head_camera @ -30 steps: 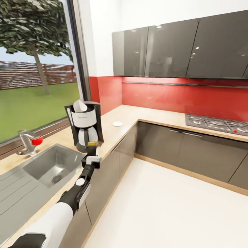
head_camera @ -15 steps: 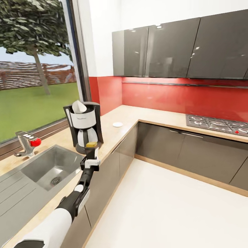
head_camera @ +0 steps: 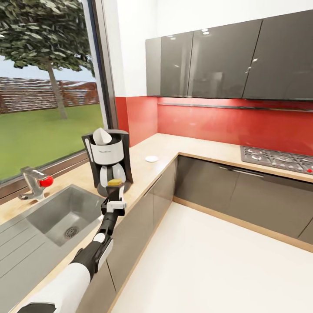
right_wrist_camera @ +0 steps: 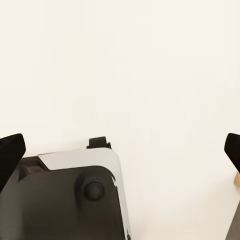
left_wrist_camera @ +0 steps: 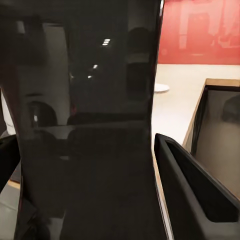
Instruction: Set up a coffee station on the kitchen countertop: keep the coffee maker on the countertop, move the bottle of coffee from the kitchen shelf to the counter next to the coffee maker, place a paper coffee filter on top of the coffee maker, put the saucer next to the coffee maker with the coffee cup on the saucer, and place the electric kettle next to the coffee maker.
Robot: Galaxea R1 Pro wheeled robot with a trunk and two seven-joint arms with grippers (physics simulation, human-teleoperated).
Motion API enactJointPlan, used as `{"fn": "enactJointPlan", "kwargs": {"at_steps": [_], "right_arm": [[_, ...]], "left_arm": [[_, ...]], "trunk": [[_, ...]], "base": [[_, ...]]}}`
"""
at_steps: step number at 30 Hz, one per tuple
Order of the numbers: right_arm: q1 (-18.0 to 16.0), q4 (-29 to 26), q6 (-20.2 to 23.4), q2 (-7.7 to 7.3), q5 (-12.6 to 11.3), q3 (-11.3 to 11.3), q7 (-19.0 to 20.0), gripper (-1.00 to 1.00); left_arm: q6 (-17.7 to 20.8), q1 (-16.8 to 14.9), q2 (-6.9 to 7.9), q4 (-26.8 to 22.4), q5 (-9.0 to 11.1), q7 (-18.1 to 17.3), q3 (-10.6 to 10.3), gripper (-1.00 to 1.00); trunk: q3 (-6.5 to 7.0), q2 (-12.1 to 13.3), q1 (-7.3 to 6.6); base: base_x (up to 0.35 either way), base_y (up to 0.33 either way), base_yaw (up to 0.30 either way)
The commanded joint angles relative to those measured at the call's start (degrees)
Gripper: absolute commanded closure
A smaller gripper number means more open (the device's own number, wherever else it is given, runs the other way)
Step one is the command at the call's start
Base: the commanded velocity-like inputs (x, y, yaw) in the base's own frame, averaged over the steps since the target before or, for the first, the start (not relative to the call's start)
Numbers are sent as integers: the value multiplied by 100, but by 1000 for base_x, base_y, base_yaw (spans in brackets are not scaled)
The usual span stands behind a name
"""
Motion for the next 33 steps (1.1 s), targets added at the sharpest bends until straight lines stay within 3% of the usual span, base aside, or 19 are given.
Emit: {"fn": "enactJointPlan", "kwargs": {"at_steps": [1,33], "right_arm": [[-9,12,-24,1,61,-43,-13,-100],[-10,16,-24,1,62,-36,-13,-100]], "left_arm": [[-15,-6,0,4,-68,43,-1,100],[-25,3,-8,7,-68,43,-5,100]], "trunk": [[-13,-13,4],[-13,-13,4]], "base": [[28,0,4],[78,0,0]]}}
